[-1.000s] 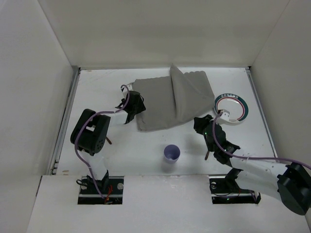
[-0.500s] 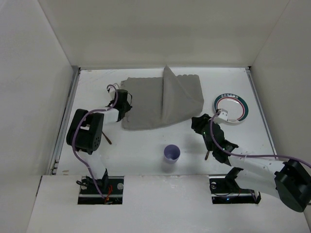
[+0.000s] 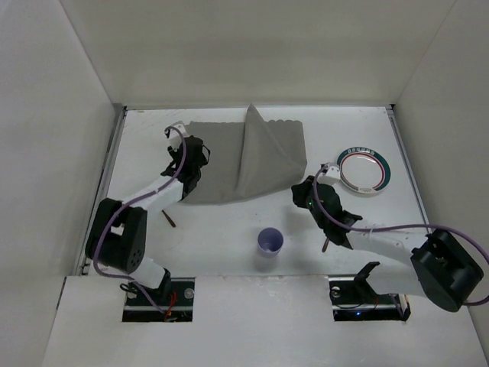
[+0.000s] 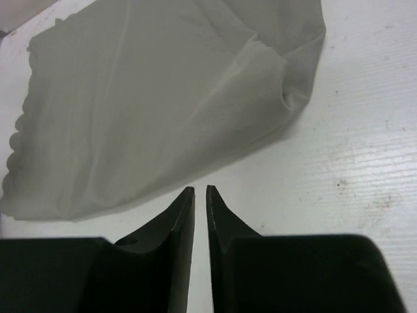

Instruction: Set the dinner table for one person

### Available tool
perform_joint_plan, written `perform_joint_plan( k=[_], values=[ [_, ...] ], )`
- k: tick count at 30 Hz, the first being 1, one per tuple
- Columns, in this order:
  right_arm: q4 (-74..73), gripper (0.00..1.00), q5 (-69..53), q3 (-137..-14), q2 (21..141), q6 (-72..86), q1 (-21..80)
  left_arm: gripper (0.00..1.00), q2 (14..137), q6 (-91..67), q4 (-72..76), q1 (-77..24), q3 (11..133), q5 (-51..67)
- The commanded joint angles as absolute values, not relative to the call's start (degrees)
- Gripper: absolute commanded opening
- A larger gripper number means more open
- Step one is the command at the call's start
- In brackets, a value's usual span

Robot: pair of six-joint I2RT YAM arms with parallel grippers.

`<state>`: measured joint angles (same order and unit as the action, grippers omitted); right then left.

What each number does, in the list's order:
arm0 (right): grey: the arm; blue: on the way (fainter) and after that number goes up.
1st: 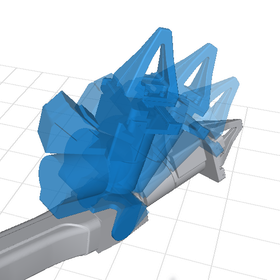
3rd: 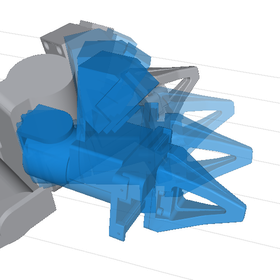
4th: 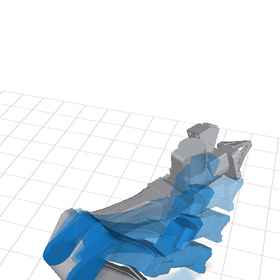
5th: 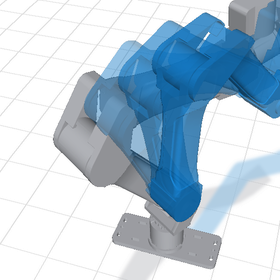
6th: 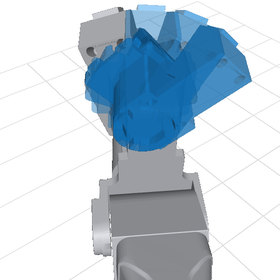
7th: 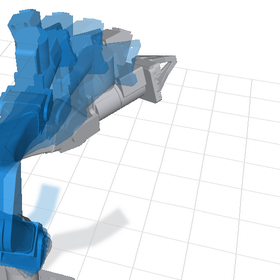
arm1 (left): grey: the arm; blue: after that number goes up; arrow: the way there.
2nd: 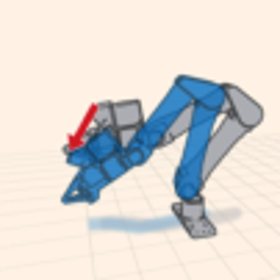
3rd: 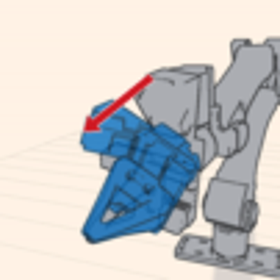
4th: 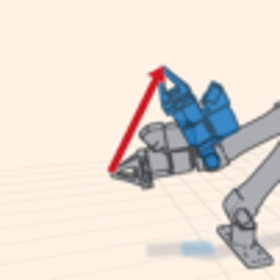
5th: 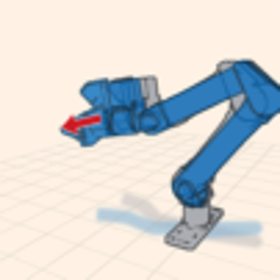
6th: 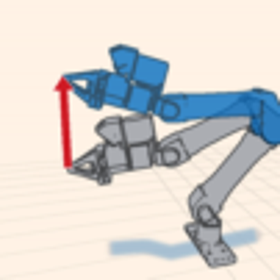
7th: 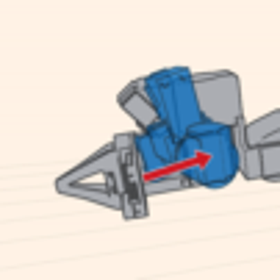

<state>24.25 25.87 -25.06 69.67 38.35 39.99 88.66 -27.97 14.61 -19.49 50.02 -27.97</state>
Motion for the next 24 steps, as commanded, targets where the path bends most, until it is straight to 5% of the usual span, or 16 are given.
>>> perform_joint_plan(
  k=[1,4,8,10,18,24],
  values=[
    [26.4,0.18,22.1,-29.2,70.4,38.1,38.0,0.38,84.5,-28.3,17.5,-24.6,47.9,-27.3],
    [22.7,0.24,21.4,-32.1,71.4,40.2,35.5,0.37,86.9,-31.7,20.4,-28.5,46.4,-22.8],
    [18.0,0.50,22.5,-36.7,75.3,44.3,30.8,0.36,88.7,-35.8,25.3,-29.7,43.3,-18.6],
    [16.0,0.56,23.1,-39.9,78.6,44.2,28.5,0.35,89.4,-37.8,27.2,-29.7,41.7,-18.2],
    [5.5,0.60,24.9,-52.0,90.9,41.4,25.4,0.34,92.6,-42.1,31.4,-28.4,37.4,-16.4],
    [1.4,0.48,20.9,-56.8,96.2,41.5,25.4,0.30,95.4,-44.1,32.8,-26.6,37.1,-13.2]
  ],
)
